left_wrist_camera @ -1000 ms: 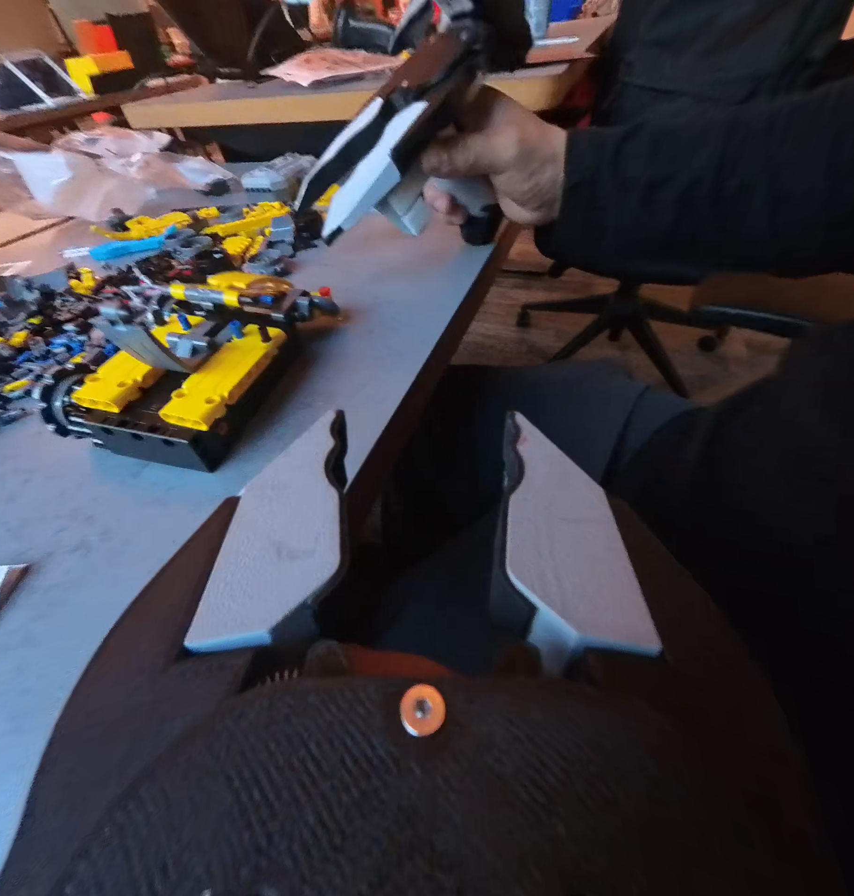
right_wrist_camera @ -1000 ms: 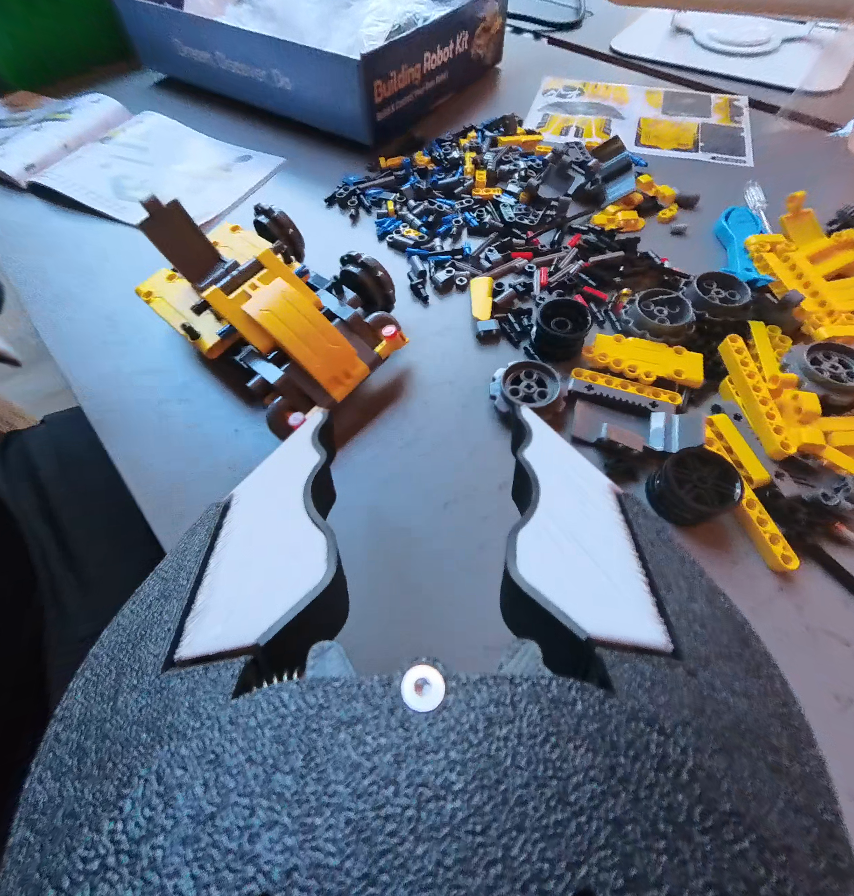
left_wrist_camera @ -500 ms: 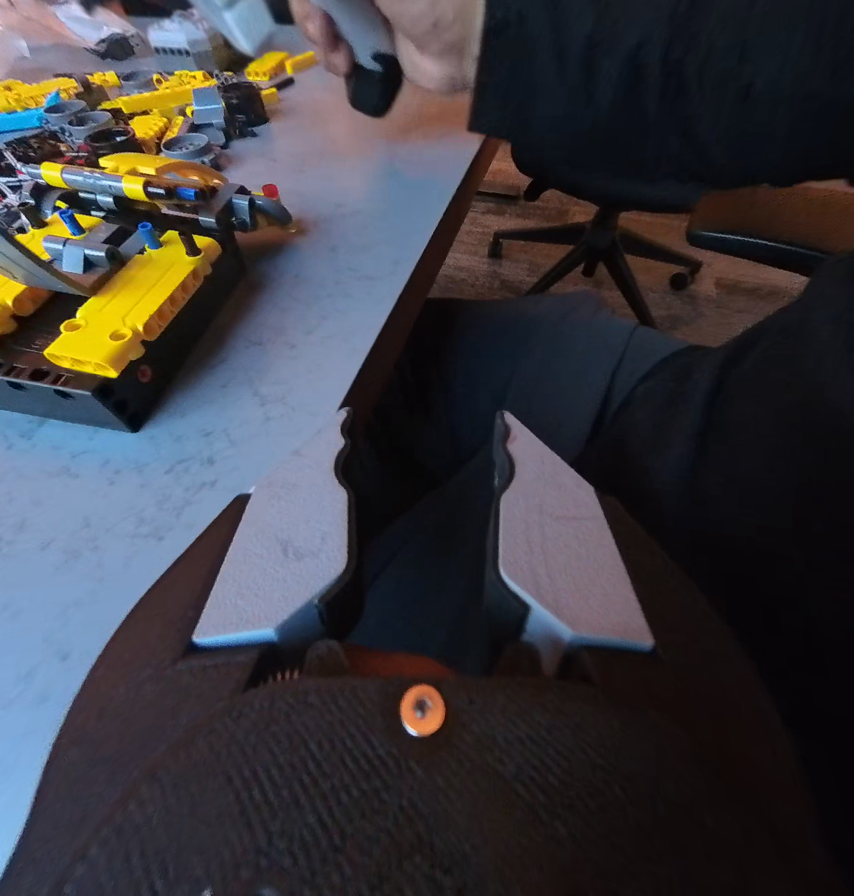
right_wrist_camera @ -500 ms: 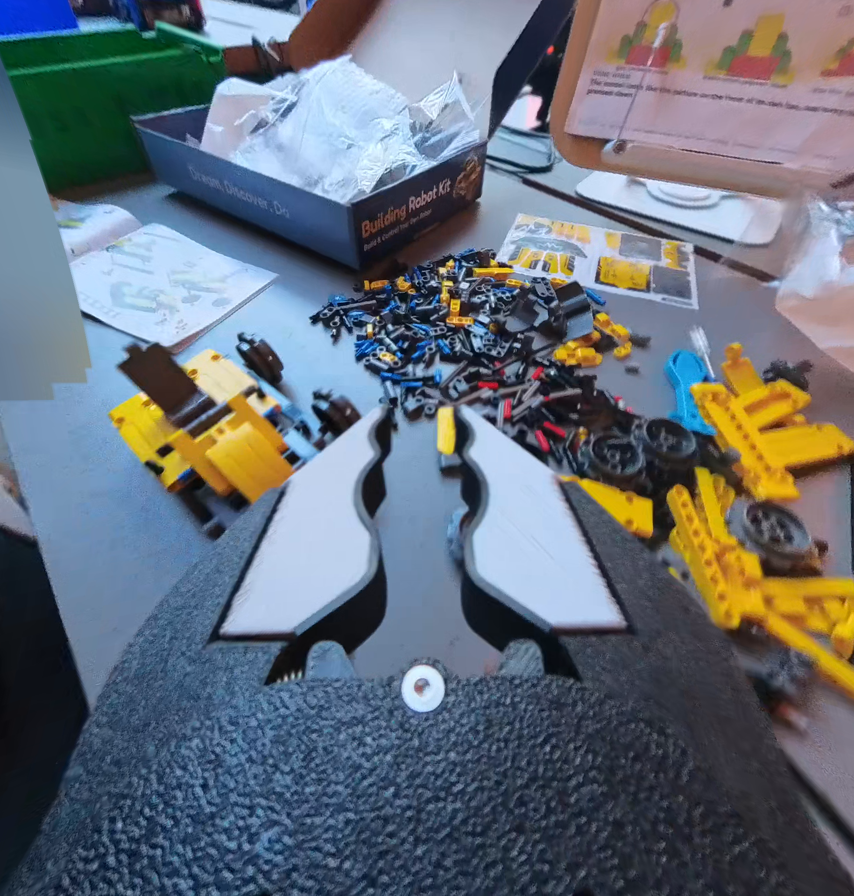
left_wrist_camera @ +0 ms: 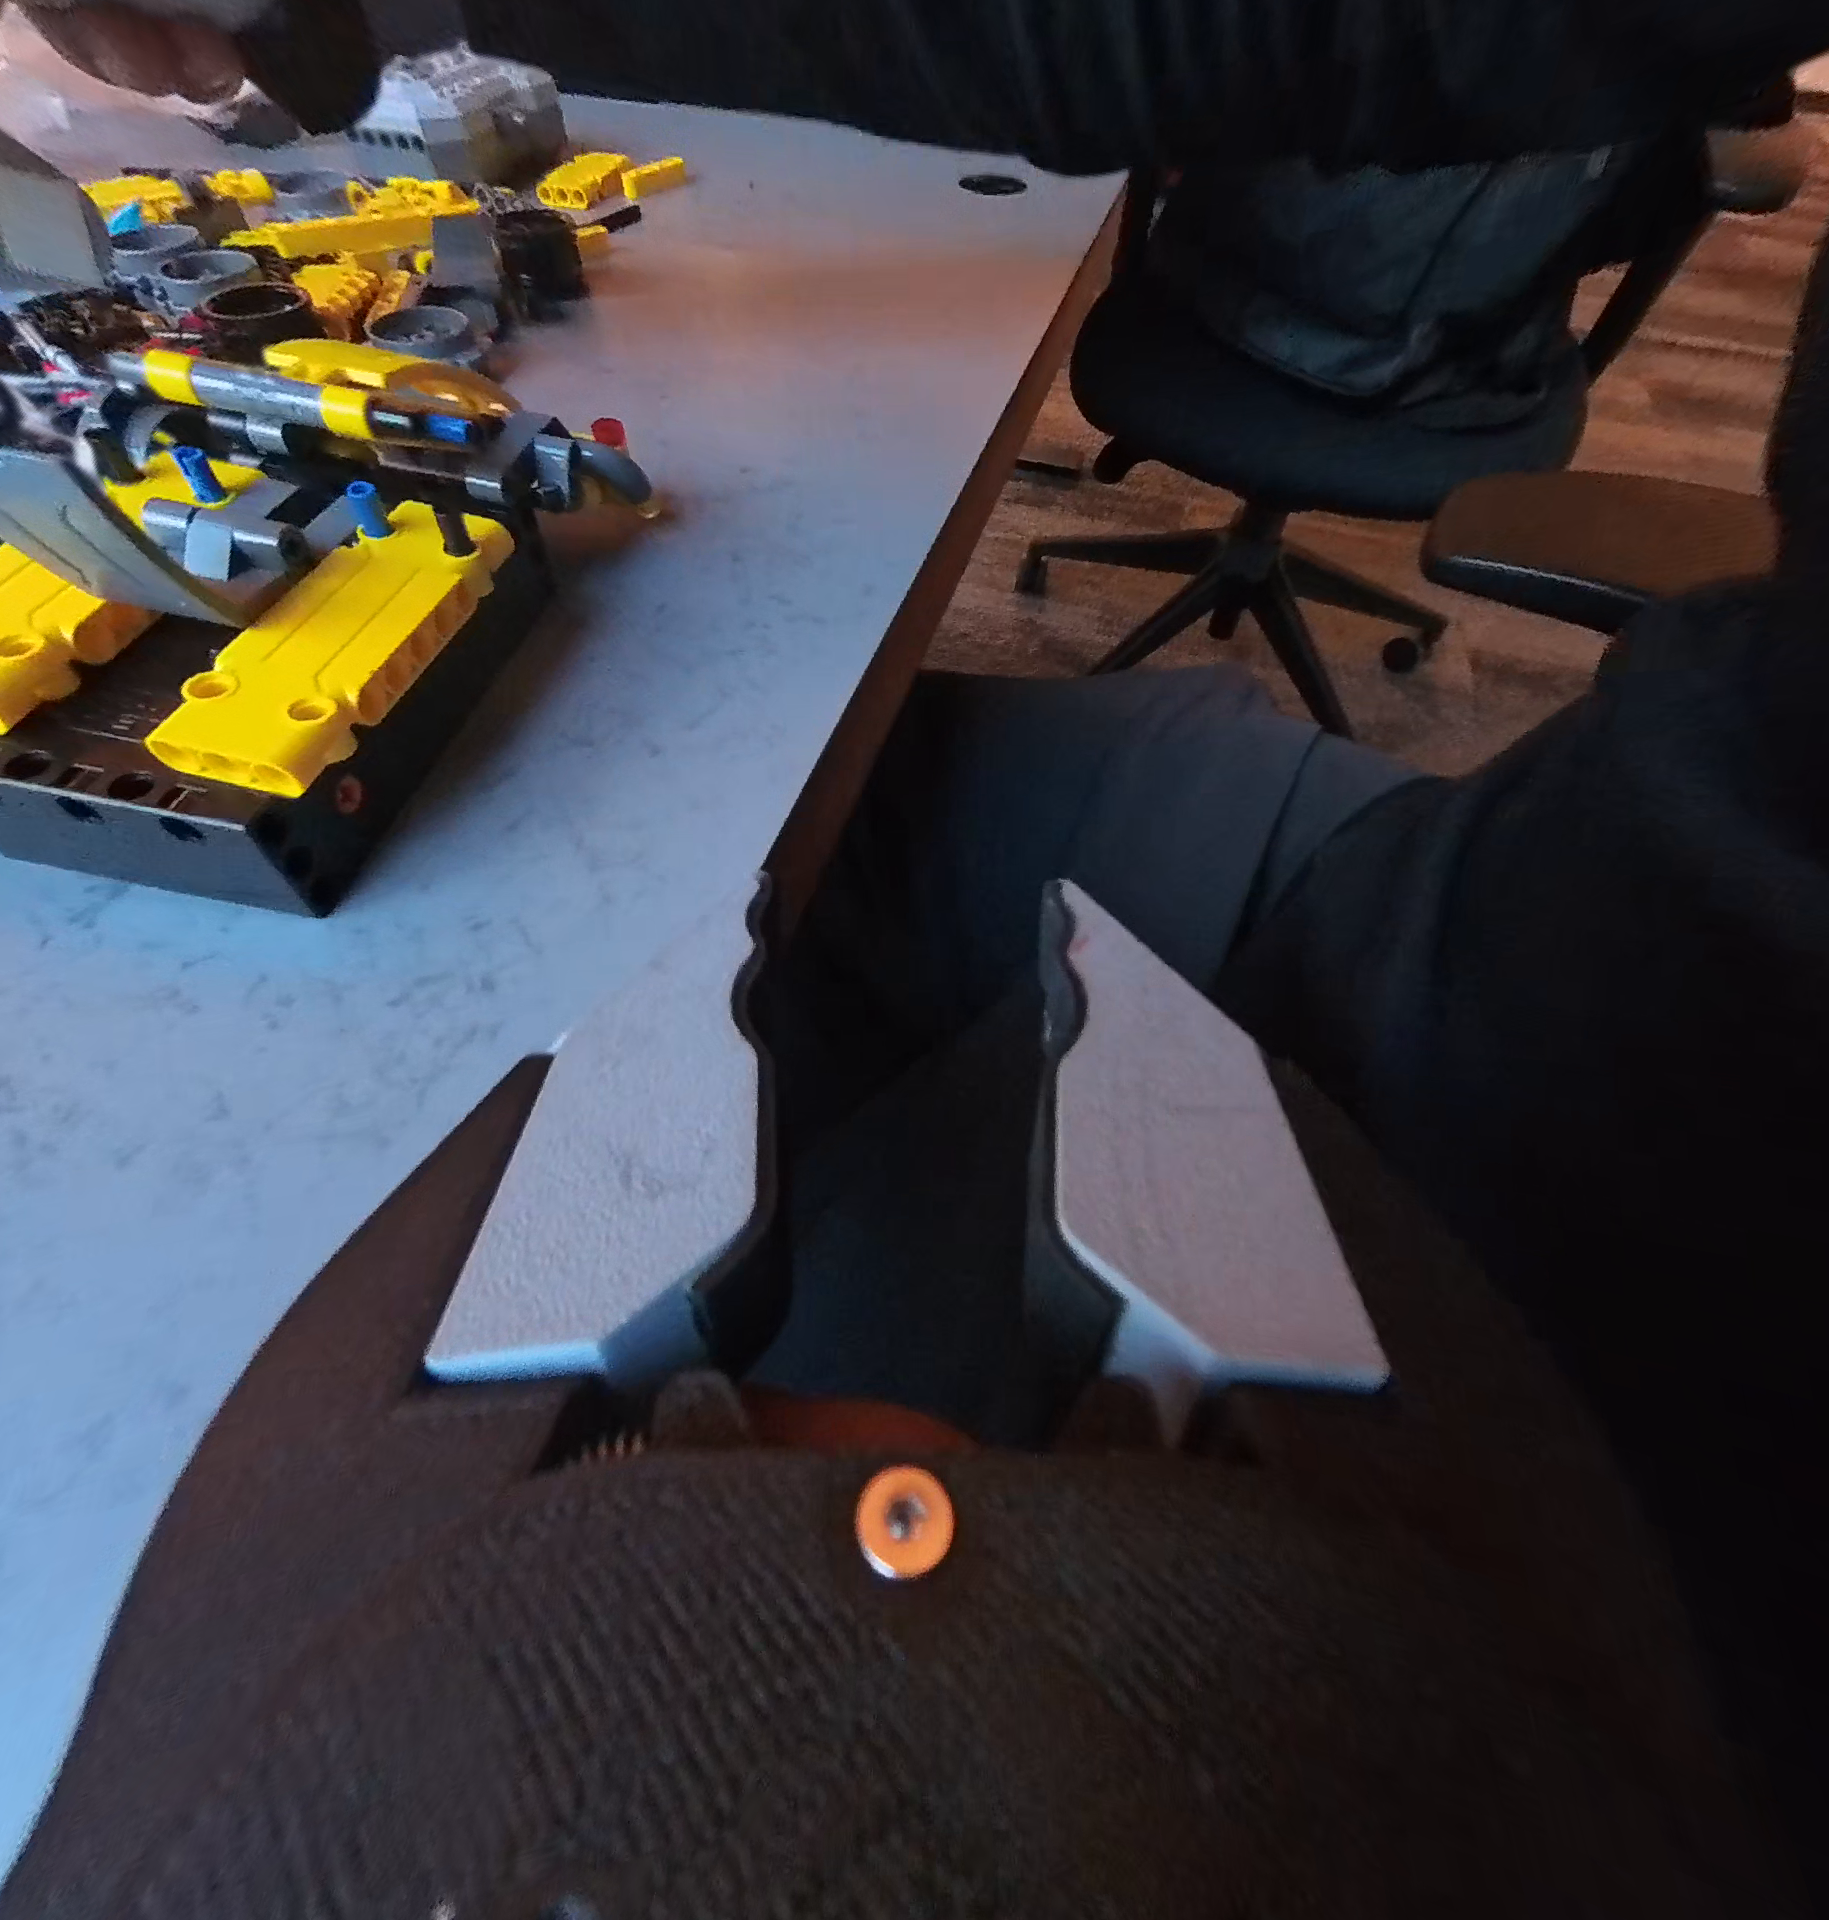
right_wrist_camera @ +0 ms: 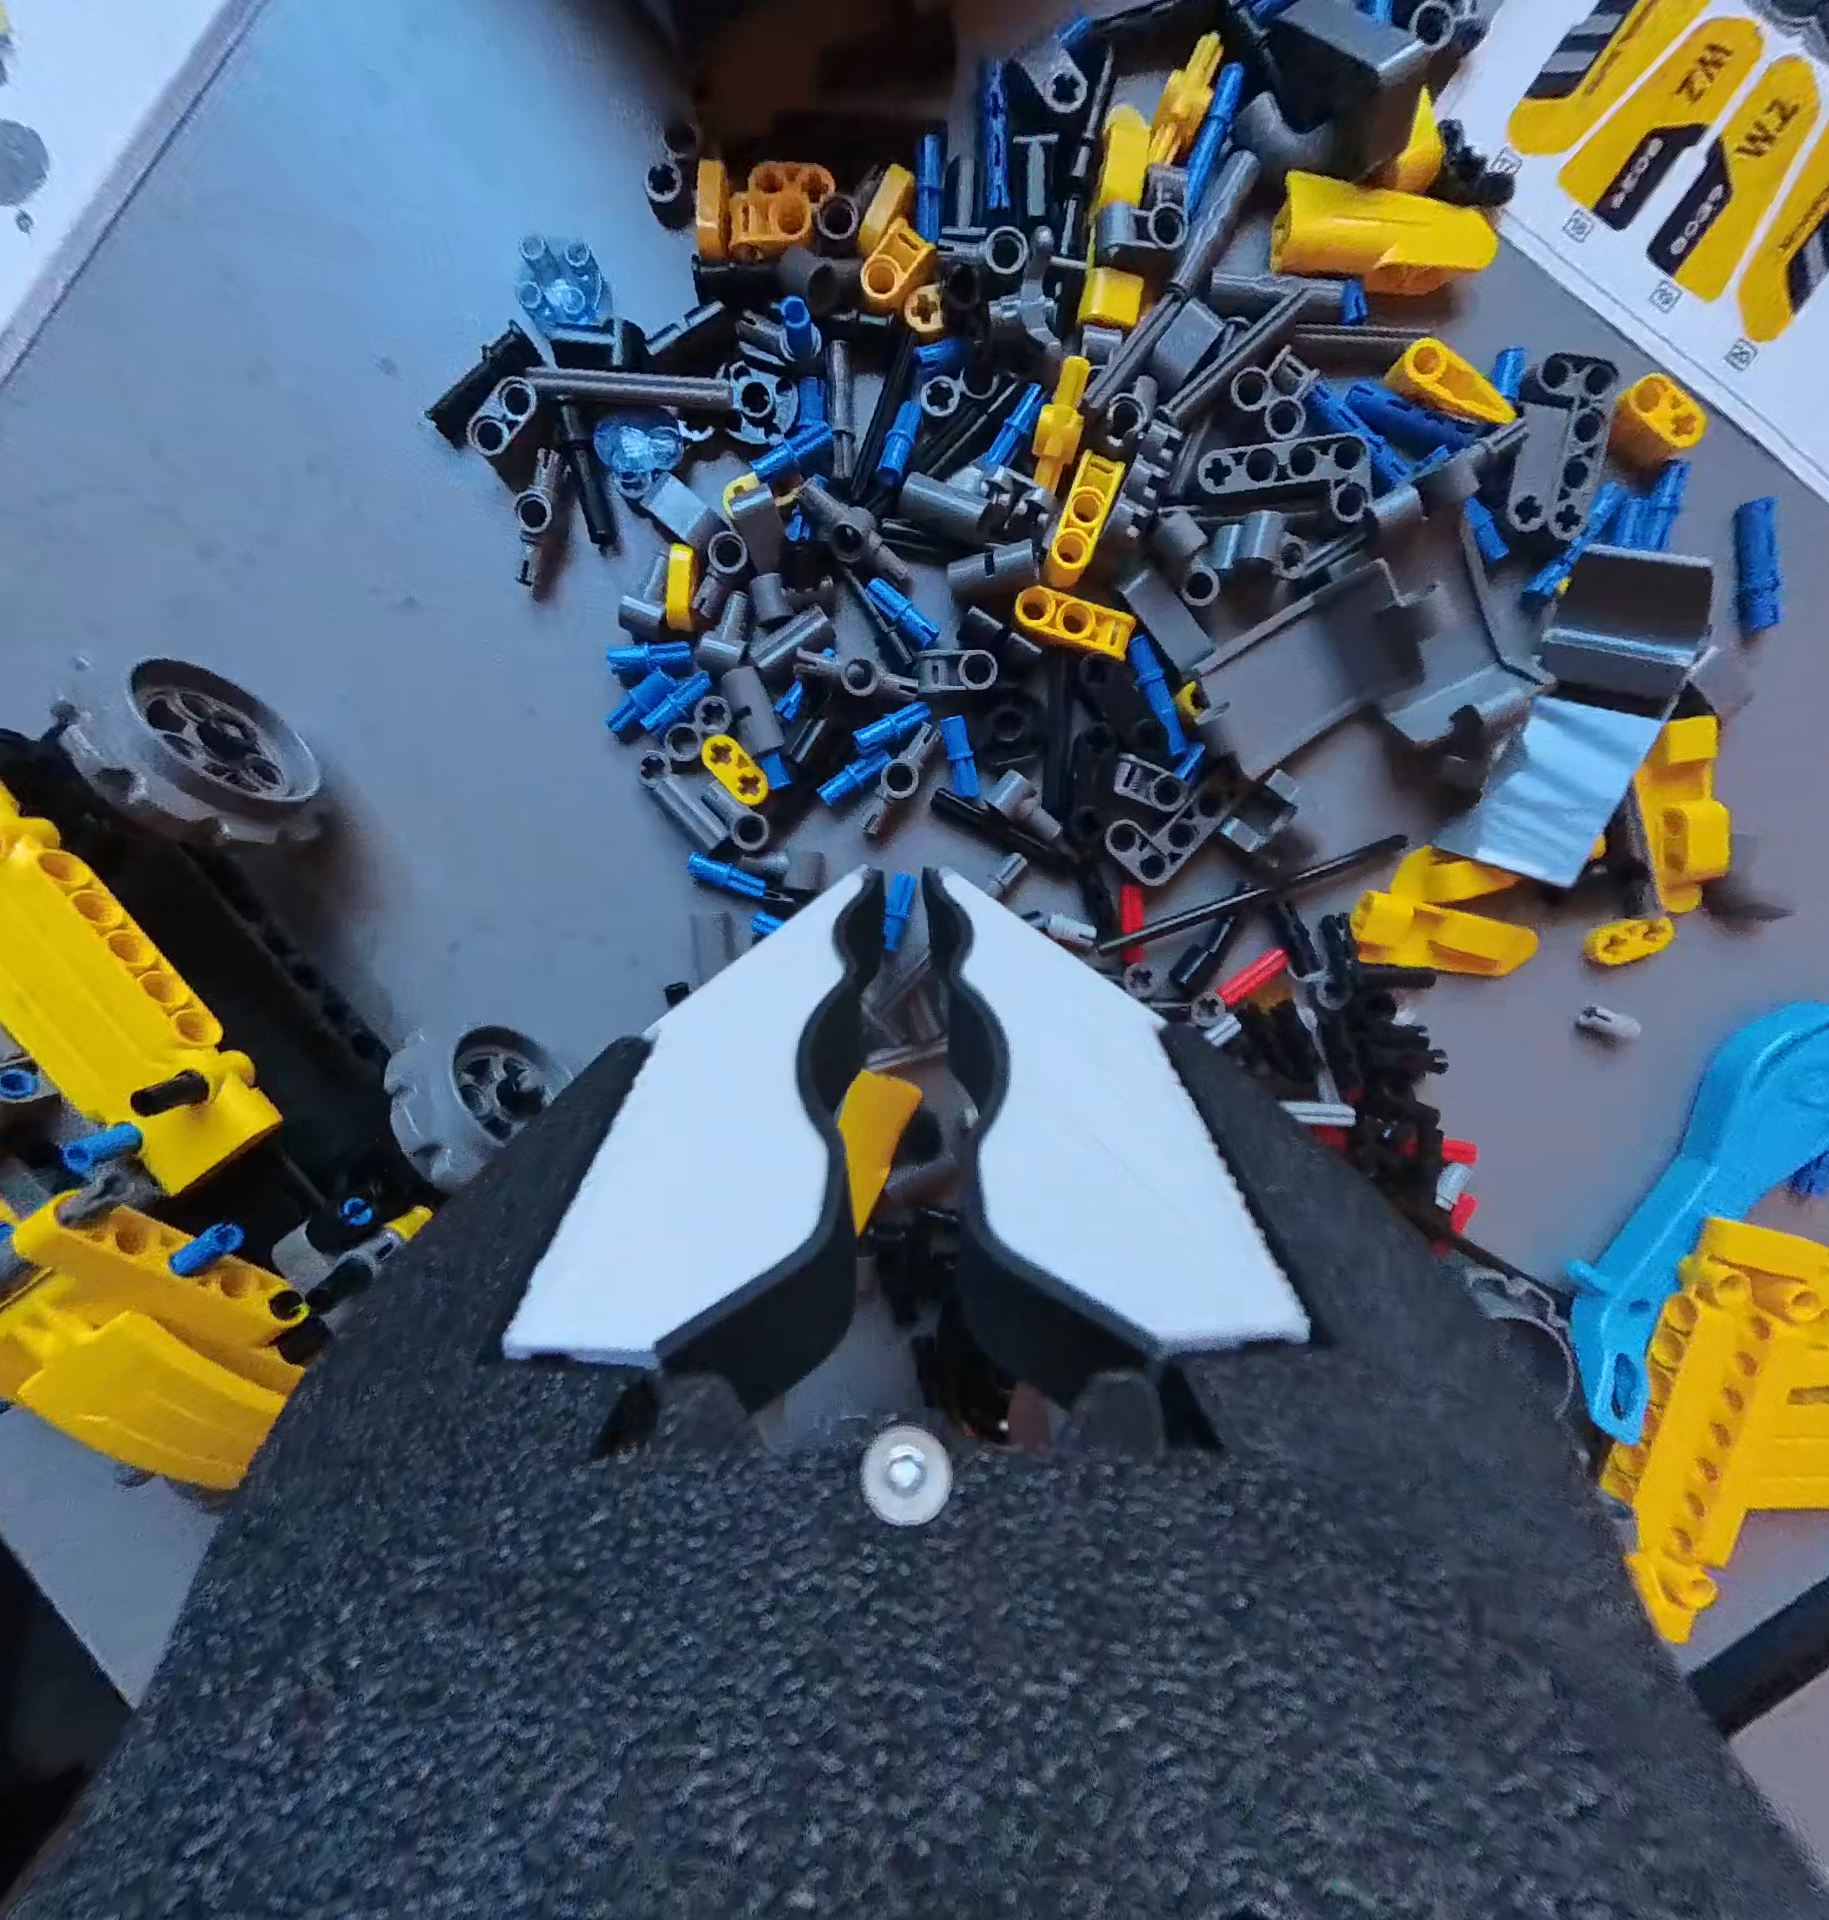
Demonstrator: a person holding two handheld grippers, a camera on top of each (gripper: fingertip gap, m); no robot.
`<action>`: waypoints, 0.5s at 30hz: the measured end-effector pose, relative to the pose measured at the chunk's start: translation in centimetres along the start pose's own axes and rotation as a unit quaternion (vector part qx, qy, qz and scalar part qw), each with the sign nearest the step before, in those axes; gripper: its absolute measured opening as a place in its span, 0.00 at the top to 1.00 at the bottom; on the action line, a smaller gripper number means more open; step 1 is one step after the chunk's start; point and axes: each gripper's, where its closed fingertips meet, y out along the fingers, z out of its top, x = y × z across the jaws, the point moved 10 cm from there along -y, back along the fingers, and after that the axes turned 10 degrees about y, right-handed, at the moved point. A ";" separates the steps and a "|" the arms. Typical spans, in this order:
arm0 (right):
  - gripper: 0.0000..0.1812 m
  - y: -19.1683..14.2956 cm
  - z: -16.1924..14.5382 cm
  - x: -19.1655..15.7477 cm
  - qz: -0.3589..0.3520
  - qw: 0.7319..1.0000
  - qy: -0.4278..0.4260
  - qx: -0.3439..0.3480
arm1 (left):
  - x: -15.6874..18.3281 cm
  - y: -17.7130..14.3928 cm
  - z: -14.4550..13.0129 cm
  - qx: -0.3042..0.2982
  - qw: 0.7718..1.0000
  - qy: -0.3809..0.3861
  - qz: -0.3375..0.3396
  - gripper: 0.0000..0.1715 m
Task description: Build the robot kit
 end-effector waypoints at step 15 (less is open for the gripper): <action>0.98 -0.5 -0.4 -0.4 0.013 0.999 0.022 0.026 | -0.1 -0.2 -0.2 -0.009 1.000 -0.018 -0.004 0.73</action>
